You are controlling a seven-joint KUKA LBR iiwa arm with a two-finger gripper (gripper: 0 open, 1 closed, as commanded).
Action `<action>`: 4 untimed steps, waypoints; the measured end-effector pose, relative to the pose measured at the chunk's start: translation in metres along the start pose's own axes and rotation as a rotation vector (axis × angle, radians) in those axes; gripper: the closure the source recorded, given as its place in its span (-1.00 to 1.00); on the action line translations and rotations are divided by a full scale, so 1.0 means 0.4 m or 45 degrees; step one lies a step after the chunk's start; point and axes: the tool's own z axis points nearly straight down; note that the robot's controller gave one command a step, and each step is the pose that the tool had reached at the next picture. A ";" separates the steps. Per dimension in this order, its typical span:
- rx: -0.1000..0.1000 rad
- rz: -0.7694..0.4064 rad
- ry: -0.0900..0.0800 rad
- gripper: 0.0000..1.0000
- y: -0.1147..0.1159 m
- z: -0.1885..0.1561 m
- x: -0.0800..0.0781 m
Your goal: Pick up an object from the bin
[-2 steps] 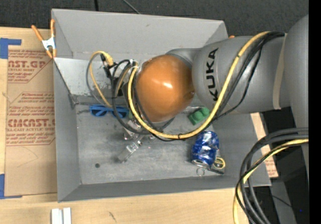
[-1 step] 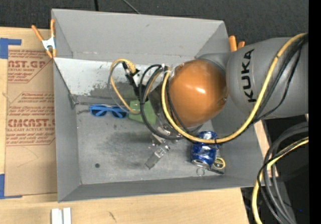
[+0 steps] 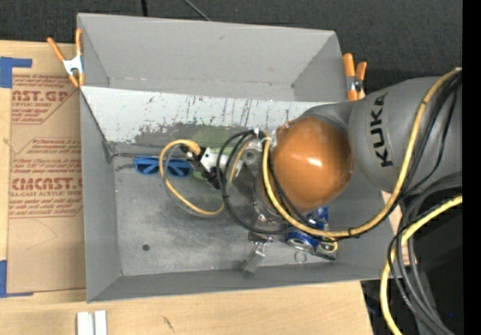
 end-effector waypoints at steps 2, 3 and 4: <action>0.009 -0.701 0.010 -1.00 -0.259 -0.157 0.151; 0.006 -0.712 0.001 -1.00 -0.329 -0.176 0.006; 0.004 -0.753 0.003 -1.00 -0.305 -0.215 -0.015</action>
Offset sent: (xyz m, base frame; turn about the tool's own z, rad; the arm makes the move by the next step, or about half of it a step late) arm 0.0039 0.0009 0.0059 -0.3120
